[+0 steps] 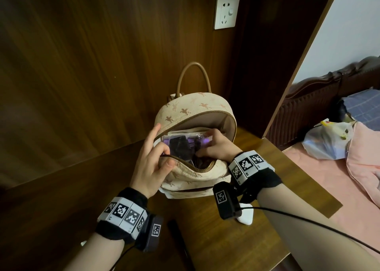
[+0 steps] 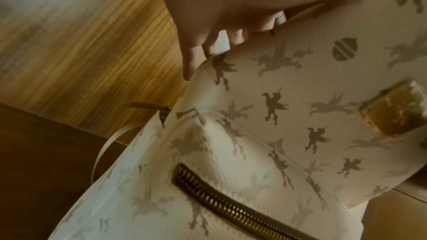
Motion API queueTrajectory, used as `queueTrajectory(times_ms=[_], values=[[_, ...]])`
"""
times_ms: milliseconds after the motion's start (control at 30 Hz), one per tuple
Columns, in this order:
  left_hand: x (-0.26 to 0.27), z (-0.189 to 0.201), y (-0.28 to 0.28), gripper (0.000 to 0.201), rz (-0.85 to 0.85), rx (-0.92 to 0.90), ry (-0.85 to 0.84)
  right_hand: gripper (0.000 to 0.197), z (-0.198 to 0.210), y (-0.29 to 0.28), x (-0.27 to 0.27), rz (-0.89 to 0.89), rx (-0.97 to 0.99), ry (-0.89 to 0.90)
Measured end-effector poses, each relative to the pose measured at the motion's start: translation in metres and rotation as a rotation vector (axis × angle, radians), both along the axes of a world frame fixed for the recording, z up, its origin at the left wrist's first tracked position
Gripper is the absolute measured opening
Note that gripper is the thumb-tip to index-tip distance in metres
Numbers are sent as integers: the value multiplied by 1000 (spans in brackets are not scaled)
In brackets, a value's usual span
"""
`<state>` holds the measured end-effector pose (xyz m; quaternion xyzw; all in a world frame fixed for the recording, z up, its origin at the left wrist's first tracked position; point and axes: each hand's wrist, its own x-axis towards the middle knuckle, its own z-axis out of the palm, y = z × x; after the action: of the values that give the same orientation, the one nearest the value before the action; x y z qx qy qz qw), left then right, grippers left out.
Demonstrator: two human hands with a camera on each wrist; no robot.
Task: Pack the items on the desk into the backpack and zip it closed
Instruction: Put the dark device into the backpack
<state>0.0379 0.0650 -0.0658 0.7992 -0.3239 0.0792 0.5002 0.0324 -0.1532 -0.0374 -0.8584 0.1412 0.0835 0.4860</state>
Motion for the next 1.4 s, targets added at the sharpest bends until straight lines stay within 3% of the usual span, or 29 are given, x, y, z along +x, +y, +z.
queueTrajectory(times_ms=[200,333,467,600,667,800,933,1000,1100,1133,1267,1400], values=[[2,-2,0,82,4,-8,-4,57,14,-4,-8,-112,65,-337],[1,-3,-2,77,-16,-21,9,36,27,7,-18,3,196,-477],[-3,3,2,80,-45,-47,32,21,33,16,-20,305,192,-394],[-3,8,7,81,-45,-68,37,31,38,18,-16,538,225,-194],[-2,9,8,76,-41,-77,78,34,38,20,-15,574,245,-132],[2,25,2,59,85,-61,291,35,32,22,-13,407,283,-108],[9,55,-9,66,201,183,445,40,27,23,-11,340,146,-96],[12,60,-12,48,204,226,494,32,25,23,-12,318,164,-157],[13,62,-14,16,176,196,496,10,23,21,-15,217,293,-278],[13,63,-15,7,158,181,519,11,22,20,-16,160,309,-343],[13,55,-12,13,63,212,539,20,19,17,-20,-9,234,-509],[21,38,-1,9,175,313,368,21,15,19,-19,75,104,-344]])
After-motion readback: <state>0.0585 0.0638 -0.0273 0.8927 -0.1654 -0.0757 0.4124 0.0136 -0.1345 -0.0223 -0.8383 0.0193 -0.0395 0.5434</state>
